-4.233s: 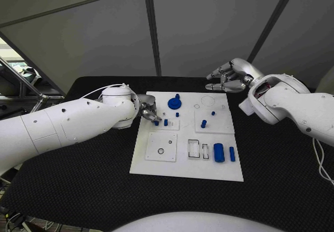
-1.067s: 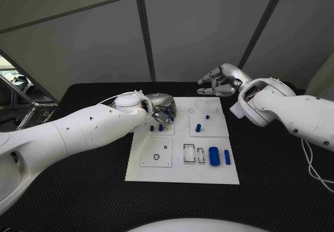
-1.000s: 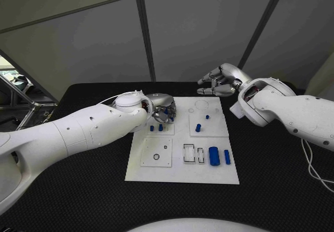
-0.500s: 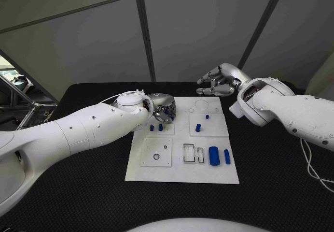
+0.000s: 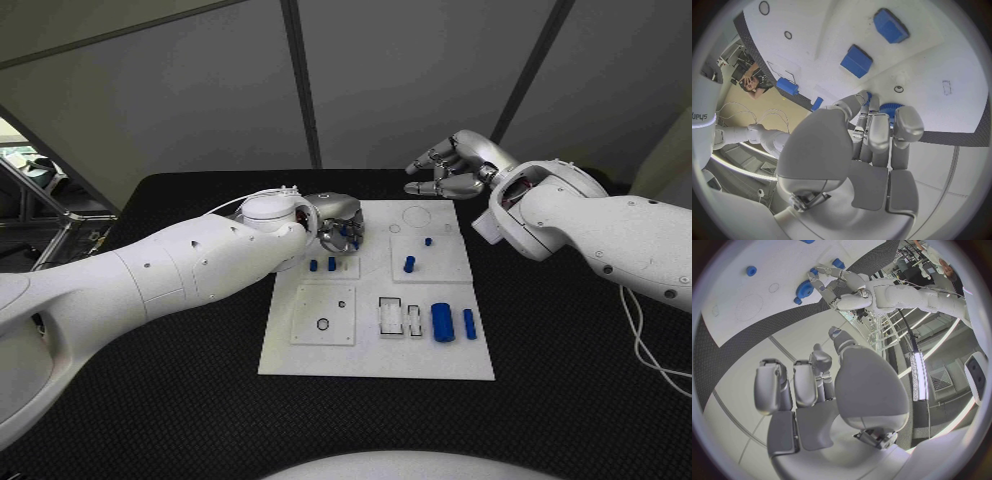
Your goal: Assemble the parts on the task board
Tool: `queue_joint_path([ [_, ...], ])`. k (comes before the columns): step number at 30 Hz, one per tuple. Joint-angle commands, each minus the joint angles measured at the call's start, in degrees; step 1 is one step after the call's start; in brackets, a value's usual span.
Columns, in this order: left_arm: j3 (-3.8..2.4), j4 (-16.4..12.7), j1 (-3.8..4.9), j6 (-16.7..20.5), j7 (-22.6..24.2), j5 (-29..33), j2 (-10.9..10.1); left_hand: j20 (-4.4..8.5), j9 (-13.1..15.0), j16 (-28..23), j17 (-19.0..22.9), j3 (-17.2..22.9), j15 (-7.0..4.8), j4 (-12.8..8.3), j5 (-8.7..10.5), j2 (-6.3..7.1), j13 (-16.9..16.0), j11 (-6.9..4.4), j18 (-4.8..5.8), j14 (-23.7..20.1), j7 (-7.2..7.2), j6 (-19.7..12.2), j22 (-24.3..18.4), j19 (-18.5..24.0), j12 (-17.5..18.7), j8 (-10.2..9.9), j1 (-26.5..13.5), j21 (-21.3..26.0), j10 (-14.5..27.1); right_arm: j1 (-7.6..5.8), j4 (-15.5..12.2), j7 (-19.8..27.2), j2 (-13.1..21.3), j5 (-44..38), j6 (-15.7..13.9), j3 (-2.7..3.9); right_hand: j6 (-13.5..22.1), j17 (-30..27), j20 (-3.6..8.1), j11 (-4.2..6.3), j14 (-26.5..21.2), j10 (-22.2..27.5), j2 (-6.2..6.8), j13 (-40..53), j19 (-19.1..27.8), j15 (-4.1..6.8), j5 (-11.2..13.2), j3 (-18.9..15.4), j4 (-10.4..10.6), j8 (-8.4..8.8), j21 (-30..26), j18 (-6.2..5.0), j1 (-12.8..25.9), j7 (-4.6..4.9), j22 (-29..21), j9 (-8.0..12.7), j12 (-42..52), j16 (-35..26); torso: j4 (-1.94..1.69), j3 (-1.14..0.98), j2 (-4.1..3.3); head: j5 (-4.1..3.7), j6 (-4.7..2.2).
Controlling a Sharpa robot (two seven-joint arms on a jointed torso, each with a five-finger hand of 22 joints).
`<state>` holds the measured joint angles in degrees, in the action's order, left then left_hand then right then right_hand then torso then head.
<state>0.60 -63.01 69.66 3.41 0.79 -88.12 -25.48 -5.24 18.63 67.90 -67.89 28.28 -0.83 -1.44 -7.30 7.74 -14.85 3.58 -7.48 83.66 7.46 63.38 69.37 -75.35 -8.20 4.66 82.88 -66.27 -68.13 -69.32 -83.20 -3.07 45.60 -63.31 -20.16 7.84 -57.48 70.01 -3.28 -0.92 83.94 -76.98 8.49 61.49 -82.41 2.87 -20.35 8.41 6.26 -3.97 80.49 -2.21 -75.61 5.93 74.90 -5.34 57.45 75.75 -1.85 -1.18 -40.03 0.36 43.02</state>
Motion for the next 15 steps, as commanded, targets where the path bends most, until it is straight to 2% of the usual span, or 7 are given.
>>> queue_joint_path([
  [1, 0.09, -0.58, -0.2, 1.4, 0.72, 0.3, -0.69, 0.04, 0.04, 0.21, 0.19, -0.12, -0.13, -0.41, -0.34, -0.37, 0.11, -0.03, 1.39, 0.37, -0.06, 0.43, -0.02, -0.15, -0.25, 0.09, -0.43, -0.17, -0.37, -0.11, 0.02, 0.63, -0.01, -0.18, 0.06, 0.04, -0.22, 0.05, 0.03, -0.08, 1.77, -0.19, 0.06, 0.06, 0.02, 0.28, -0.37, 0.24, 0.01, 0.2, -0.07, -1.06, 0.51, 0.04, 1.6, -0.02, 0.33, -0.03, -0.15, 0.06, 0.02, -0.1, -0.08],
  [6, -0.18, -2.26, -0.23, 2.95, 1.1, 0.89, -2.14, 0.02, -0.08, 0.11, 0.44, -0.26, -0.1, -0.42, -0.29, -0.26, 0.3, 0.02, 1.38, 0.35, -0.04, 0.51, 0.01, -0.06, -0.09, -0.02, -0.82, -0.15, -0.31, -0.11, 0.24, 0.7, 0.02, -0.18, 0.0, 0.04, -0.22, 0.05, 0.03, -0.08, 1.77, -0.19, 0.06, 0.06, 0.02, 0.28, -0.37, 0.24, 0.01, 0.2, -0.07, -1.06, 0.51, 0.04, 1.6, -0.02, 0.33, -0.03, -0.15, 0.01, 0.04, 0.07, -0.24],
  [15, -2.44, -6.02, -0.26, 4.21, 0.98, 2.33, -5.26, 0.01, -0.16, 0.37, 0.33, -0.37, -0.11, -0.41, -0.27, -0.24, 0.46, 0.02, 1.47, 0.47, -0.01, 0.69, 0.39, -0.27, -0.01, -0.07, -1.16, -0.56, -0.42, -0.1, 0.53, 0.8, 0.07, -0.18, -0.02, 0.04, -0.22, 0.05, 0.03, -0.08, 1.77, -0.19, 0.06, 0.06, 0.02, 0.28, -0.37, 0.24, 0.01, 0.2, -0.07, -1.06, 0.51, 0.04, 1.6, -0.02, 0.33, -0.03, -0.18, 0.07, 0.01, 0.31, -0.42],
])
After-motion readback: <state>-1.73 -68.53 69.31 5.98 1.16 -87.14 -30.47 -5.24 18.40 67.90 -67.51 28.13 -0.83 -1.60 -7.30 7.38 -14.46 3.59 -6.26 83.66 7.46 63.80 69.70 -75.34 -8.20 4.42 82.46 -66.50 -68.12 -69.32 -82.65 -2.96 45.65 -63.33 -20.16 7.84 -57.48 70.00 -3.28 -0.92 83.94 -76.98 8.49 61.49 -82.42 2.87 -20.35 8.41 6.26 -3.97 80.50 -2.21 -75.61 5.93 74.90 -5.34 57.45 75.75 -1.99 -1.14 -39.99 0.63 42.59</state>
